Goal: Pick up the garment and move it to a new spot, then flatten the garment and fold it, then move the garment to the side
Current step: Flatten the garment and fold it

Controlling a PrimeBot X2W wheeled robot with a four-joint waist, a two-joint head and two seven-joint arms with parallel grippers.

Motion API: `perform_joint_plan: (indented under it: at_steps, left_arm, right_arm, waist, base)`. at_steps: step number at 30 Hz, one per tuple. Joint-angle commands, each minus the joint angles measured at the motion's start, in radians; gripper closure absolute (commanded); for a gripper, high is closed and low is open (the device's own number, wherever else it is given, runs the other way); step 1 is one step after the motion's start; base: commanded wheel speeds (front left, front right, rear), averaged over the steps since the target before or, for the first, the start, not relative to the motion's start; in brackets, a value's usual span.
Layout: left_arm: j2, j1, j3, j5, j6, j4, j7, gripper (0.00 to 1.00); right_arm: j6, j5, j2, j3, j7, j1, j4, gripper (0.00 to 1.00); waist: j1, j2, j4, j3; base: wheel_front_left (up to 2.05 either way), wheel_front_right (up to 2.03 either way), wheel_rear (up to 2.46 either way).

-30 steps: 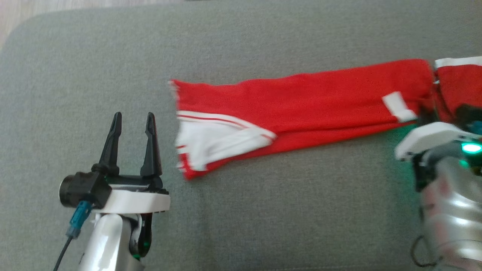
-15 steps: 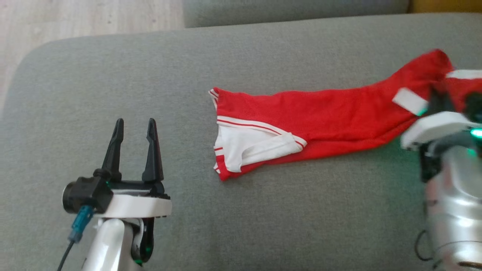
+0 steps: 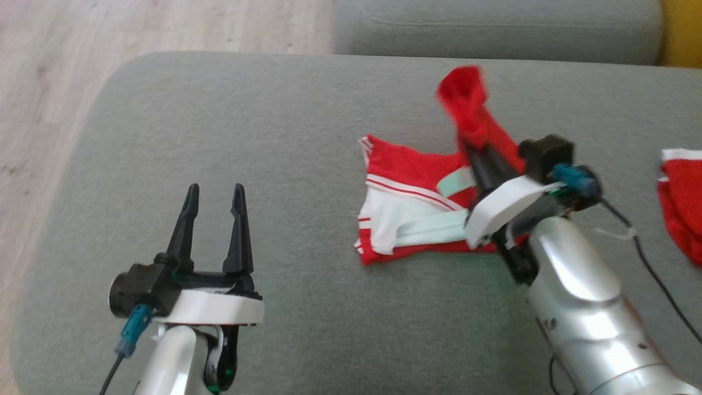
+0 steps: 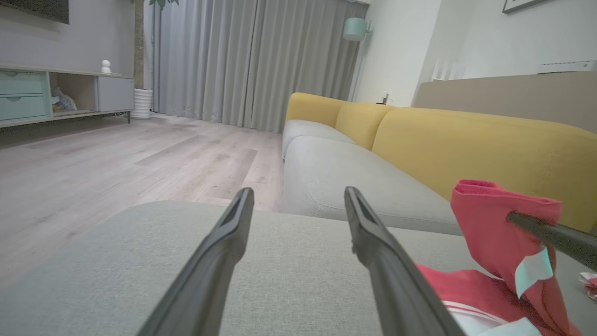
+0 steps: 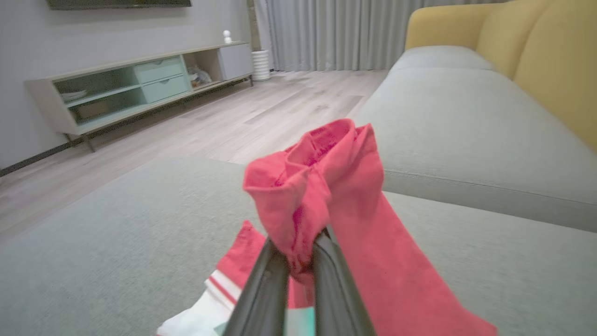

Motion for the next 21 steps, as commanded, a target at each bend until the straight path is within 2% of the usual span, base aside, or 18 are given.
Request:
perform_joint_plan:
  at_steps: [1, 5, 13, 14, 15, 18, 21]
  left_arm:
    - [0.003, -0.042, 0.027, 0.006, 0.003, -0.027, -0.009, 0.00]
    - [0.003, -0.050, 0.032, 0.001, 0.009, -0.030, -0.009, 0.00]
    - [0.003, -0.049, 0.030, 0.003, 0.003, -0.024, -0.009, 0.00]
    - [0.003, -0.049, 0.030, 0.003, 0.003, -0.023, -0.009, 0.00]
    - [0.003, -0.049, 0.030, 0.003, 0.003, -0.023, -0.009, 0.00]
    - [0.003, -0.048, 0.031, 0.004, 0.000, -0.017, -0.009, 0.00]
    - [0.003, -0.047, 0.025, 0.011, -0.017, -0.006, -0.009, 0.00]
  right_arm:
    - [-0.001, 0.025, 0.013, 0.053, 0.008, -0.011, -0.039, 1.00]
    - [-0.001, 0.063, 0.013, 0.136, 0.029, 0.000, -0.032, 1.00]
    - [-0.001, 0.062, 0.013, 0.213, 0.046, 0.014, 0.040, 1.00]
    - [-0.001, 0.057, 0.013, 0.226, 0.048, 0.018, 0.044, 0.66]
    - [-0.001, 0.052, 0.013, 0.238, 0.047, 0.023, 0.044, 0.00]
    - [-0.001, 0.074, 0.013, 0.312, 0.045, 0.043, 0.009, 0.00]
    - [-0.001, 0.099, 0.013, 0.336, 0.021, 0.045, -0.019, 0.00]
  waist:
    - [0.0001, 0.0000, 0.031, 0.001]
    - [0.0001, 0.0000, 0.068, 0.008]
    - [0.0001, 0.0000, 0.109, 0.023]
    - [0.0001, 0.0000, 0.110, 0.024]
    - [0.0001, 0.0000, 0.109, 0.024]
    - [0.0001, 0.0000, 0.097, 0.021]
    - [0.0001, 0.0000, 0.074, 0.014]
  base:
    - [0.00, 0.00, 0.00]
    - [0.00, 0.00, 0.00]
    - [0.00, 0.00, 0.00]
    - [0.00, 0.00, 0.00]
    - [0.00, 0.00, 0.00]
    - [0.00, 0.00, 0.00]
    - [0.00, 0.00, 0.00]
